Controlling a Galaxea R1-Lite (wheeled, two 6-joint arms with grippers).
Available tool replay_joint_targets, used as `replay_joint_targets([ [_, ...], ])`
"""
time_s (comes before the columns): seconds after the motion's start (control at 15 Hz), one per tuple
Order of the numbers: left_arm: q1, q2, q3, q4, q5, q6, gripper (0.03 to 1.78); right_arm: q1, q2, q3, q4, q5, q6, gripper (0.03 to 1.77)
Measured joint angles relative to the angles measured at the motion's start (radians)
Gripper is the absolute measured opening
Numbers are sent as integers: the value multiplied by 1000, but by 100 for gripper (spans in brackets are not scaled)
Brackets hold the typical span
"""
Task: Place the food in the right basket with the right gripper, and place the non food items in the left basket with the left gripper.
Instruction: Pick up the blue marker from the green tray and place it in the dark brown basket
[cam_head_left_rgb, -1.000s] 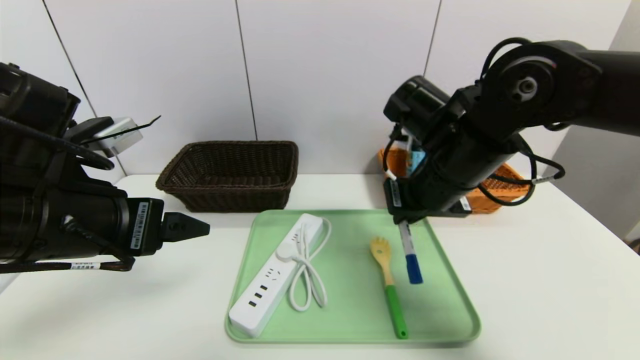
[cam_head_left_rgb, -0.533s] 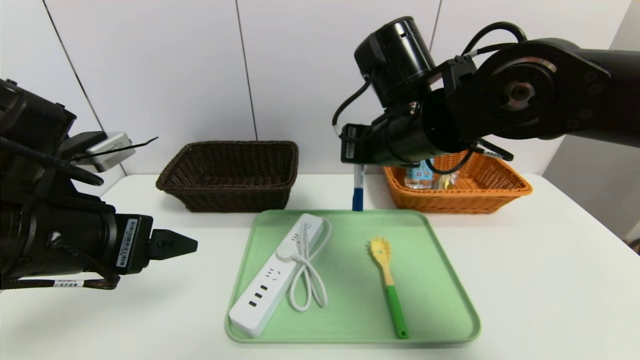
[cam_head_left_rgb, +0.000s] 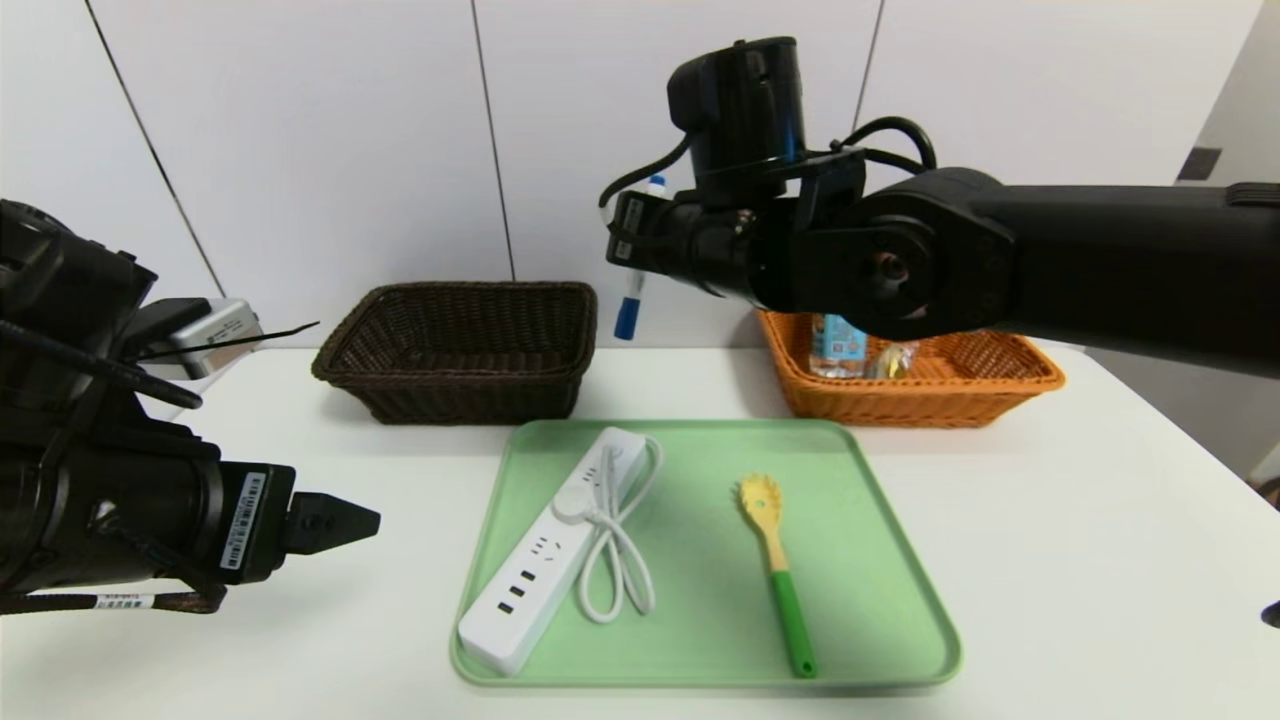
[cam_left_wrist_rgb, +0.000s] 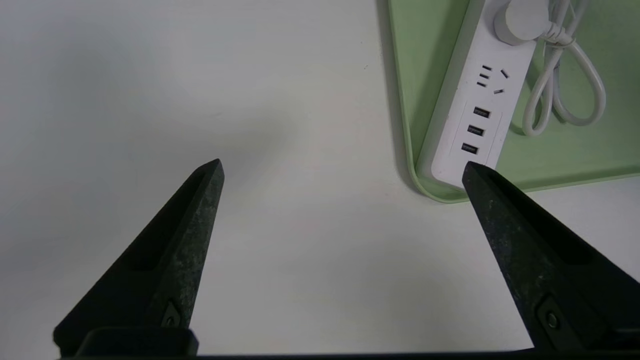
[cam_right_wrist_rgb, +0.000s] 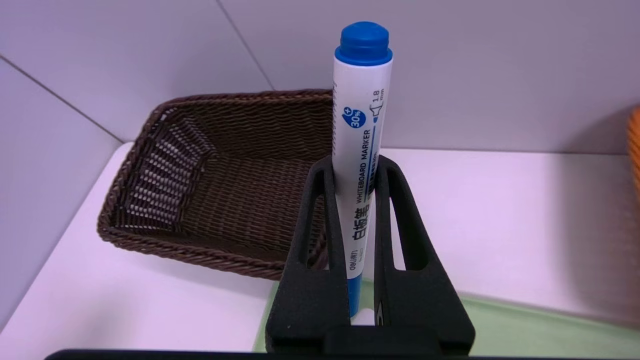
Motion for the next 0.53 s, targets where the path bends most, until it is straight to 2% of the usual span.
replay_joint_targets([
  [0.33, 3, 4, 7, -1, 8, -4, 169, 26, 91, -1, -265, 10, -97, 19],
  [0.53, 10, 15, 7, -2, 9, -3, 169, 47, 153, -3, -405, 7, -200, 19],
])
